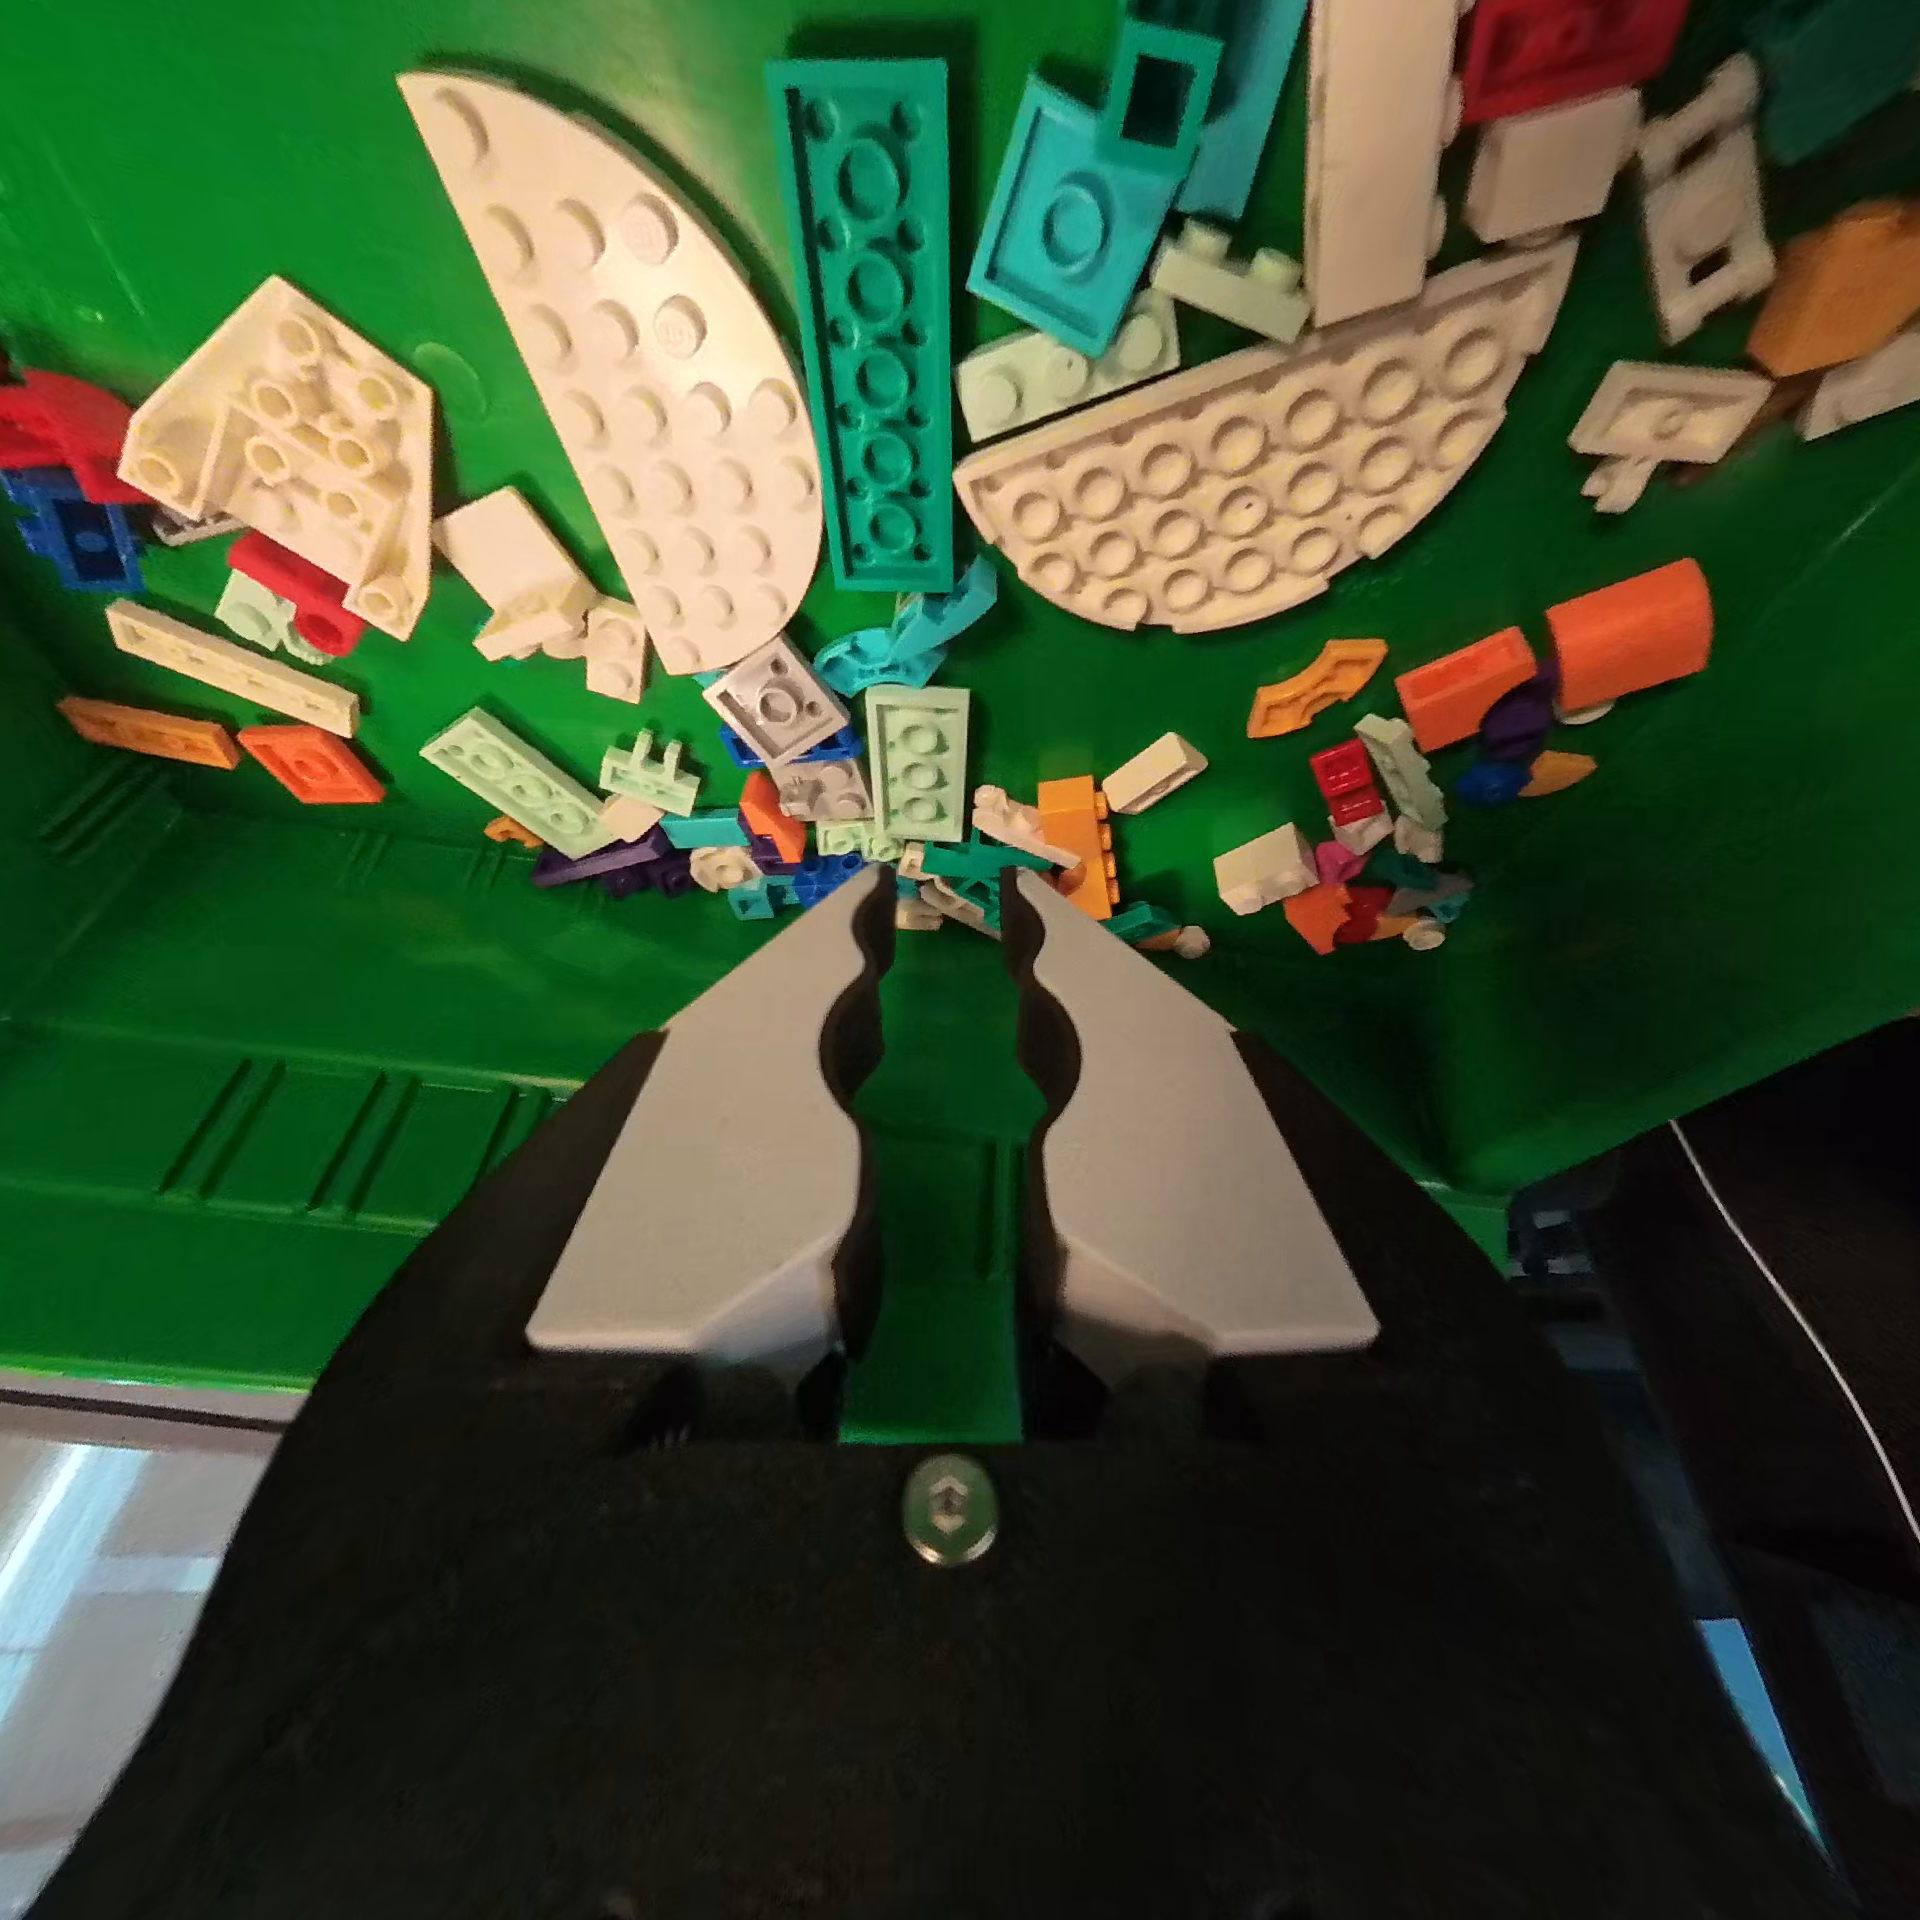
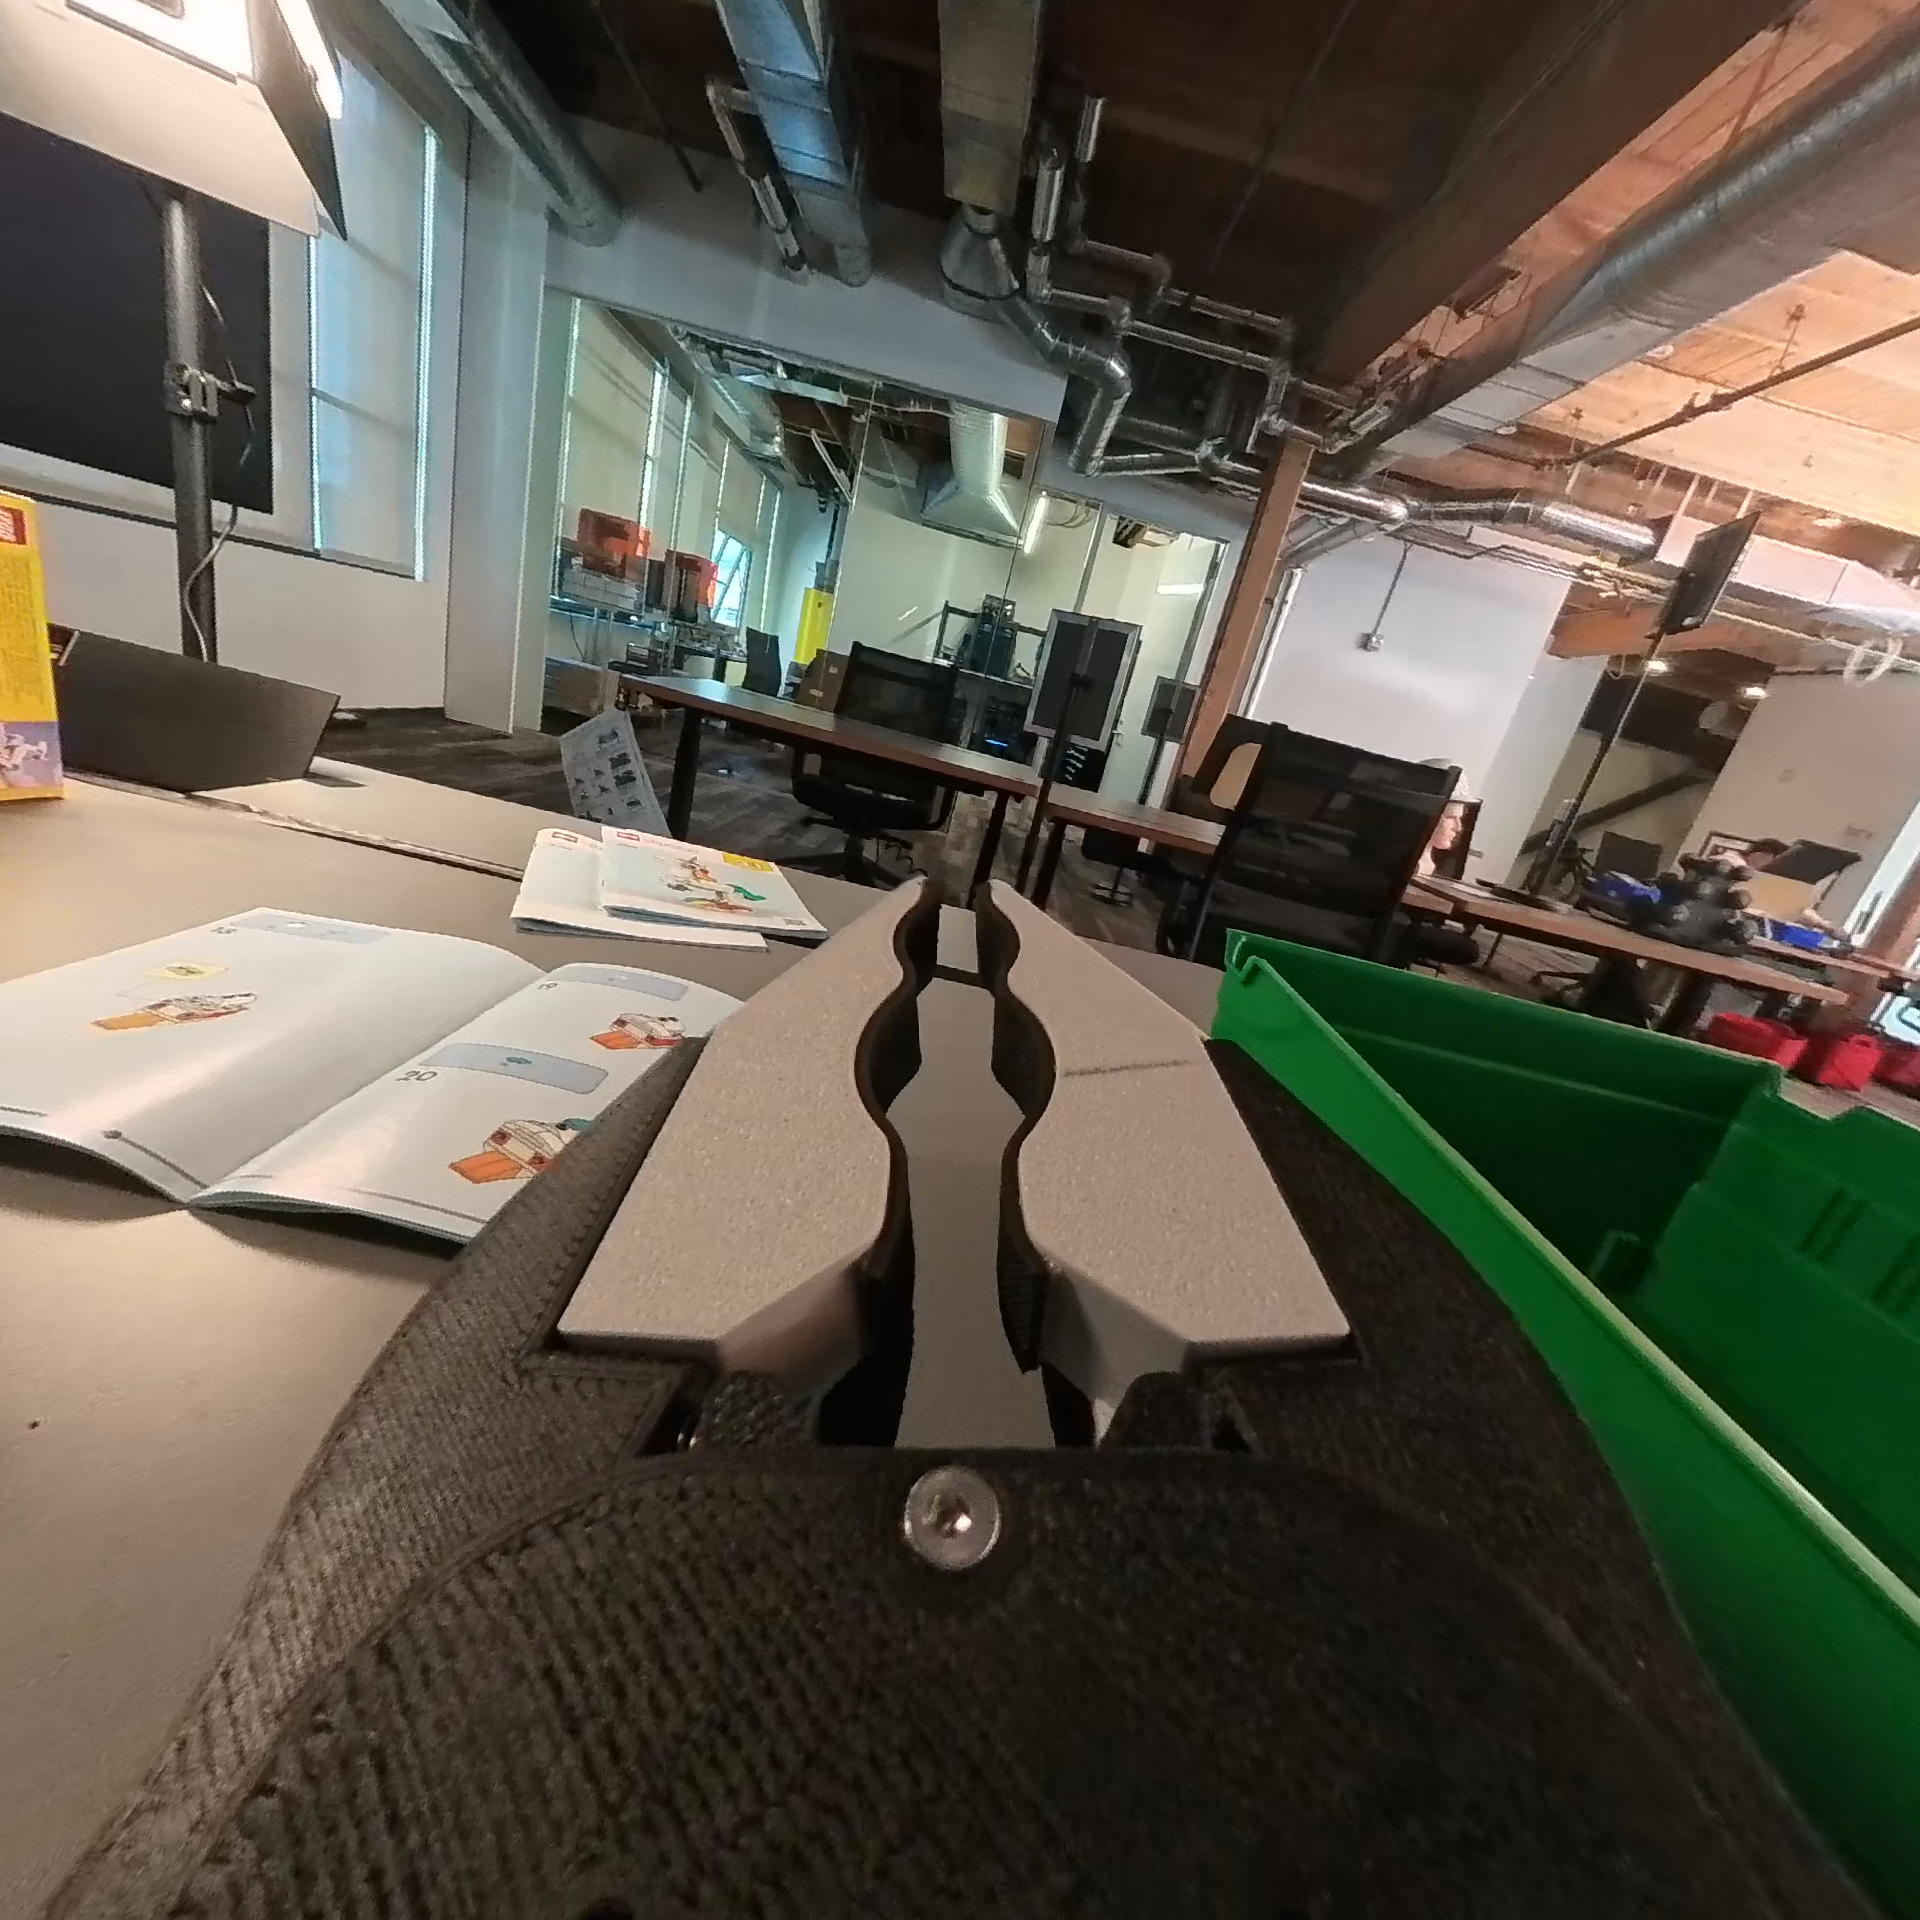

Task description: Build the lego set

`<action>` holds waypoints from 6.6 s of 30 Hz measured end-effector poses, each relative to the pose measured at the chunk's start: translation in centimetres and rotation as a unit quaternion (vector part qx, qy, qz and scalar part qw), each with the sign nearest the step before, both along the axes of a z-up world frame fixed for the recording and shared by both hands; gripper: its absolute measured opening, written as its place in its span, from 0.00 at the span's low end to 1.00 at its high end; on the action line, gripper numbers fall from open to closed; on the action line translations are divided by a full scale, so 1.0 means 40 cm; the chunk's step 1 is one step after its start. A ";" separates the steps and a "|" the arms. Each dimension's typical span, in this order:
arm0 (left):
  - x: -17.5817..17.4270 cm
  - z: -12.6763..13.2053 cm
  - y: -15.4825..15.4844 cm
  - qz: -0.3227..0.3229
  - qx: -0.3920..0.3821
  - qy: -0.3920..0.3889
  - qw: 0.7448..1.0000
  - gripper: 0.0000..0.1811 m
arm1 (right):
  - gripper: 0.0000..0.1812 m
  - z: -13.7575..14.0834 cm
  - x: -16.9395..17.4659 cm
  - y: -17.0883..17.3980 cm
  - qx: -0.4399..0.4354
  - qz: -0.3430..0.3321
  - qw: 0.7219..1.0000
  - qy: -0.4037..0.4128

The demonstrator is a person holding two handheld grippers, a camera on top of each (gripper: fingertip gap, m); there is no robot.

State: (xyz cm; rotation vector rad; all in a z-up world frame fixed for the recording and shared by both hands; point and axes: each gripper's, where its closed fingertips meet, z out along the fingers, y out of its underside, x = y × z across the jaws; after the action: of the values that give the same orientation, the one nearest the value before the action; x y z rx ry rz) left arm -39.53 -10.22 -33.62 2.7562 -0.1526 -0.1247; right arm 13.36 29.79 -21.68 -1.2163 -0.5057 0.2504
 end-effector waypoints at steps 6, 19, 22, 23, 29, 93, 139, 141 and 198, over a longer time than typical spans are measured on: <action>0.008 -0.002 -0.001 0.003 0.005 -0.010 1.000 0.08 | 0.03 0.000 -0.003 -0.002 -0.001 0.006 1.000 0.002; 0.037 -0.001 0.011 0.004 0.024 -0.046 0.999 0.08 | 0.04 0.005 -0.014 -0.011 0.000 0.029 1.000 0.011; 0.045 0.000 0.020 0.005 0.033 -0.055 0.998 0.08 | 0.04 0.004 -0.015 -0.011 -0.001 0.030 0.999 0.012; 0.046 0.001 0.024 0.005 0.037 -0.055 0.998 0.09 | 0.04 0.004 -0.015 -0.011 -0.001 0.030 0.999 0.012; 0.036 -0.001 0.029 -0.002 0.035 -0.037 0.999 0.13 | 0.04 0.003 -0.013 -0.010 -0.002 0.029 0.999 0.013; 0.063 -0.014 -0.035 0.109 -0.030 -0.077 0.991 0.06 | 0.04 0.000 -0.034 -0.017 -0.006 0.052 0.999 0.010; 1.045 0.262 0.468 -0.431 0.643 -0.381 0.505 0.03 | 0.03 -0.061 -0.335 -0.543 -0.062 0.641 0.754 -0.128; 1.044 0.259 0.471 -0.429 0.641 -0.384 0.508 0.03 | 0.02 -0.065 -0.336 -0.539 -0.070 0.640 0.754 -0.132; 1.018 -0.002 0.671 -0.202 0.539 -0.291 0.764 0.20 | 0.03 -0.157 -0.299 -0.236 0.264 0.141 0.846 -0.440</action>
State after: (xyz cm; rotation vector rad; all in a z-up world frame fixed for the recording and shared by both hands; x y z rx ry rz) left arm 1.18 16.64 -33.69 3.7206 -1.1798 0.8020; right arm 1.40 20.36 -27.97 -0.6436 -1.4599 -0.2270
